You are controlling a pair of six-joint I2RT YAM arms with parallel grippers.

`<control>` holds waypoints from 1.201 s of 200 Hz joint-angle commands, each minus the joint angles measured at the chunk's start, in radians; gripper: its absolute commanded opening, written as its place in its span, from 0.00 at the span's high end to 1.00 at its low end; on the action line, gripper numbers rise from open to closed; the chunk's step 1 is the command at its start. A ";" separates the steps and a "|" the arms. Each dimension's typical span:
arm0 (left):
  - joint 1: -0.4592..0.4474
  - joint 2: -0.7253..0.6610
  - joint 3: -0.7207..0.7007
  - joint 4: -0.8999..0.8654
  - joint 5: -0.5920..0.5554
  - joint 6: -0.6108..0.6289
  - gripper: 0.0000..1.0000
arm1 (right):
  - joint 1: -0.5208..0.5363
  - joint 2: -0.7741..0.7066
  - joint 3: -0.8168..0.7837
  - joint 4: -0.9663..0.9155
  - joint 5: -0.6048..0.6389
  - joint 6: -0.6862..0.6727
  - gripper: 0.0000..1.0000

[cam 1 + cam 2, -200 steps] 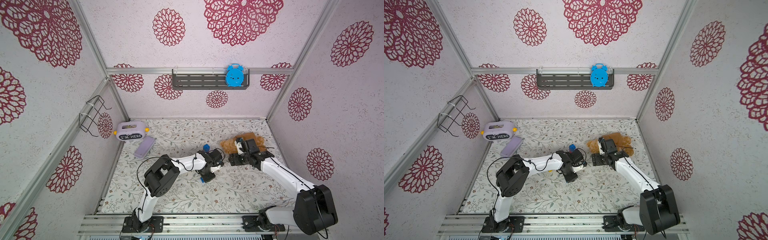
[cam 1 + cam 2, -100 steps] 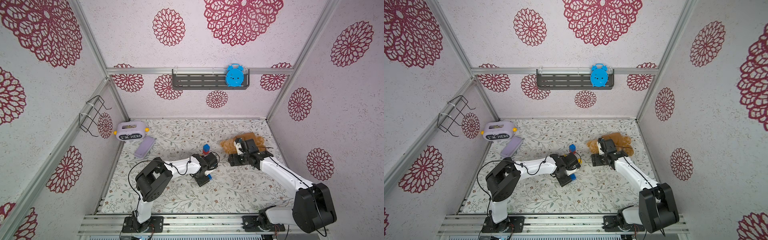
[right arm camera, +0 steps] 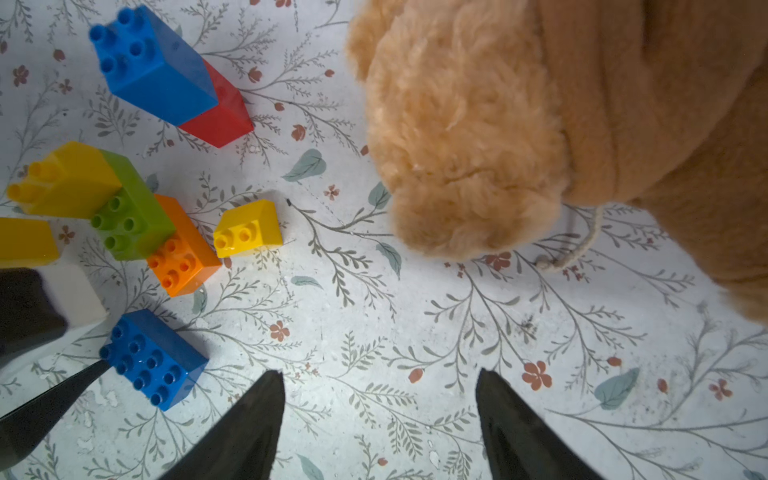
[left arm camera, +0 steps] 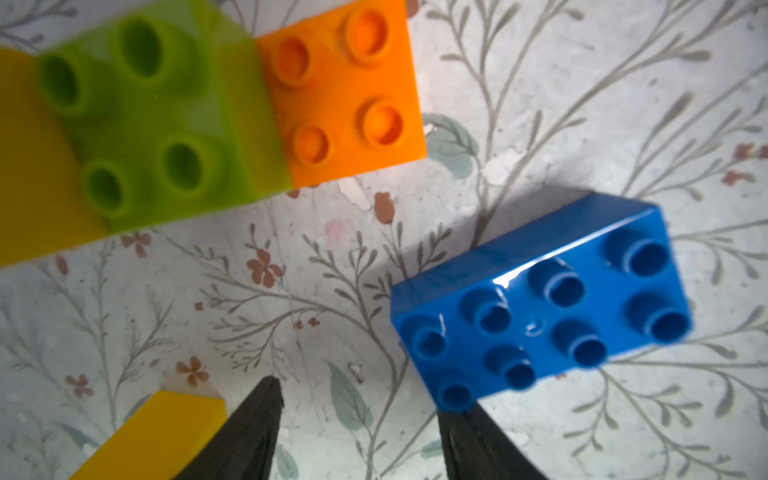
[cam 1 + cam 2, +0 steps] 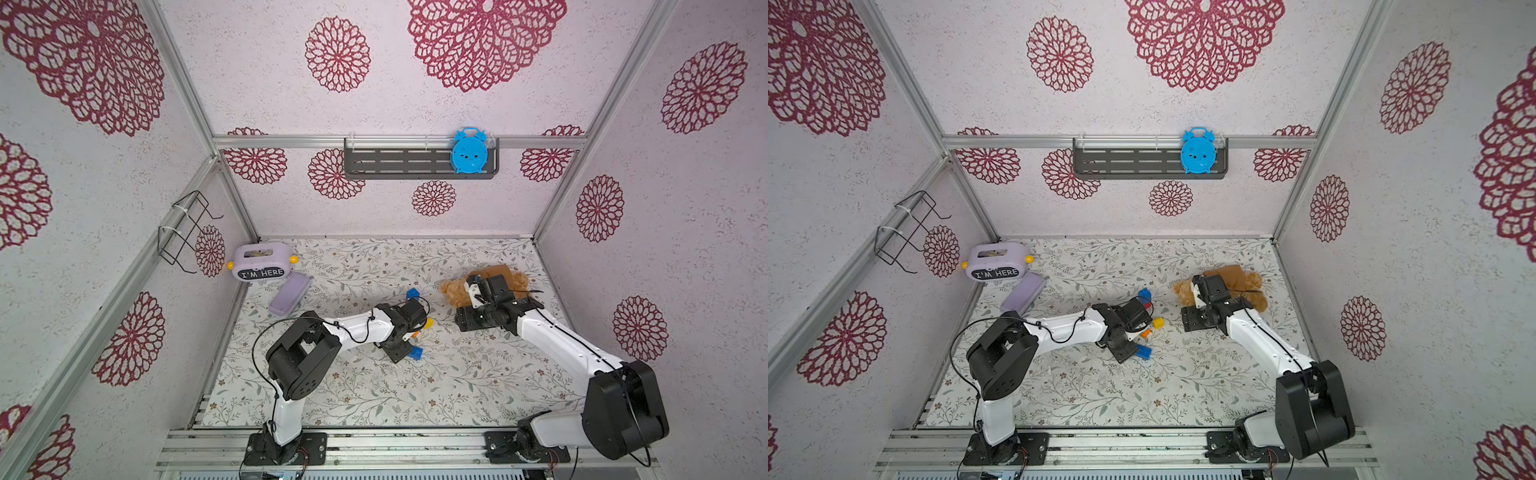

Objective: Assemble a fork with lego
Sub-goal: Place the lego brick at the center of the board, then pick up the lego brick from the center of the board.

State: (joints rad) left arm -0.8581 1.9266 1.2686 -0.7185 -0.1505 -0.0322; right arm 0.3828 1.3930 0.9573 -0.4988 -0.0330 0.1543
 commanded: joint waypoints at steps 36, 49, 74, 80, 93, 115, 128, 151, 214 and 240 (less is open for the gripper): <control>0.005 -0.337 -0.200 0.188 -0.027 -0.052 0.21 | 0.131 0.198 0.149 0.001 -0.006 -0.004 0.21; 0.009 -0.434 -0.260 0.236 -0.068 -0.072 0.15 | 0.148 0.248 0.185 -0.004 -0.005 -0.010 0.20; 0.039 -0.596 -0.354 0.324 -0.118 -0.115 0.09 | 0.171 0.340 0.249 -0.014 0.002 -0.027 0.19; 0.047 -0.626 -0.372 0.339 -0.121 -0.125 0.08 | 0.172 0.361 0.262 -0.014 0.002 -0.028 0.20; 0.066 -0.682 -0.403 0.367 -0.135 -0.152 0.06 | 0.172 0.390 0.280 -0.014 0.004 -0.029 0.22; 0.096 -0.744 -0.439 0.396 -0.129 -0.176 0.03 | 0.174 0.430 0.303 -0.017 -0.003 -0.033 0.30; 0.104 -0.768 -0.448 0.397 -0.128 -0.179 0.02 | 0.174 0.449 0.312 -0.015 -0.019 -0.034 0.33; 0.109 -0.790 -0.460 0.393 -0.138 -0.176 0.01 | 0.179 0.477 0.323 -0.015 -0.035 -0.038 0.37; 0.112 -0.839 -0.490 0.398 -0.178 -0.178 0.00 | 0.185 0.516 0.357 -0.027 -0.053 -0.059 0.65; 0.113 -0.884 -0.494 0.390 -0.219 -0.175 0.00 | 0.183 0.452 0.344 -0.049 -0.059 -0.114 0.79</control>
State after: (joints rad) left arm -0.7536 1.0916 0.7853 -0.3527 -0.3172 -0.2005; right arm 0.5617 1.9137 1.2907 -0.4999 -0.0772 0.0959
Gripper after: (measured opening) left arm 0.996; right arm 0.325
